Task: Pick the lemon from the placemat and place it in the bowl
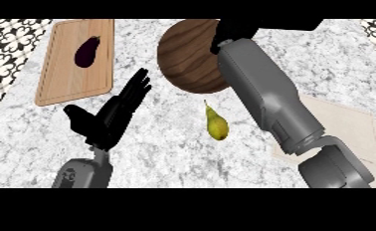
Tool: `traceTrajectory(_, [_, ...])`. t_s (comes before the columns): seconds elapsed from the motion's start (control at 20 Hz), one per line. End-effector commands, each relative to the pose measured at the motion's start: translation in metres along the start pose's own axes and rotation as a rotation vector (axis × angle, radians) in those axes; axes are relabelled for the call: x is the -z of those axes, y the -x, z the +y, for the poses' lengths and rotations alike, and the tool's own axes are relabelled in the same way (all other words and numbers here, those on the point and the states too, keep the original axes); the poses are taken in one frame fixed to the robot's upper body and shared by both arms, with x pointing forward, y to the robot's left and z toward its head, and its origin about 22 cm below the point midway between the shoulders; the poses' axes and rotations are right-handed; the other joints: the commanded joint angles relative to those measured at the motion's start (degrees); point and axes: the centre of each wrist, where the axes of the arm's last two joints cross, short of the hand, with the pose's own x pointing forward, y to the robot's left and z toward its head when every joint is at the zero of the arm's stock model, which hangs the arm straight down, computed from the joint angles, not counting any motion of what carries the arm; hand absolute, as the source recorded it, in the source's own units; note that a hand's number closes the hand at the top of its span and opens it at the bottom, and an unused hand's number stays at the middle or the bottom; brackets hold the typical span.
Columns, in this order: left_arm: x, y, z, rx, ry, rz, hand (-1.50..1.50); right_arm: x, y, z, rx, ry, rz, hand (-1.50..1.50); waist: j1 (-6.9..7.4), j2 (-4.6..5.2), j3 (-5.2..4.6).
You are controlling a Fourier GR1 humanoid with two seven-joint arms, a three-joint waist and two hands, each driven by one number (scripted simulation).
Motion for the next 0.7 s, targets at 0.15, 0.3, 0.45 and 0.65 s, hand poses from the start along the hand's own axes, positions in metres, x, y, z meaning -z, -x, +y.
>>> traceTrajectory(0.15, [0.008,-0.005,-0.002,-0.014,0.008,-0.018,0.00,0.010,0.023,0.030,0.226,-0.029,0.095,-1.50,0.06,0.38,0.07])
traceTrajectory(0.3, [-0.003,0.004,0.001,-0.008,-0.006,-0.009,0.00,0.015,0.034,0.035,0.383,0.022,0.094,-1.50,0.11,0.23,0.12])
traceTrajectory(0.45, [0.000,-0.002,-0.007,-0.011,-0.001,-0.012,0.00,0.008,0.024,0.021,0.628,0.165,0.046,-1.50,-0.78,-0.31,0.24])
traceTrajectory(0.65, [0.000,0.002,0.006,-0.012,-0.022,0.013,0.00,-0.005,0.018,0.010,0.869,0.357,-0.048,-1.50,-0.81,-0.69,0.18])
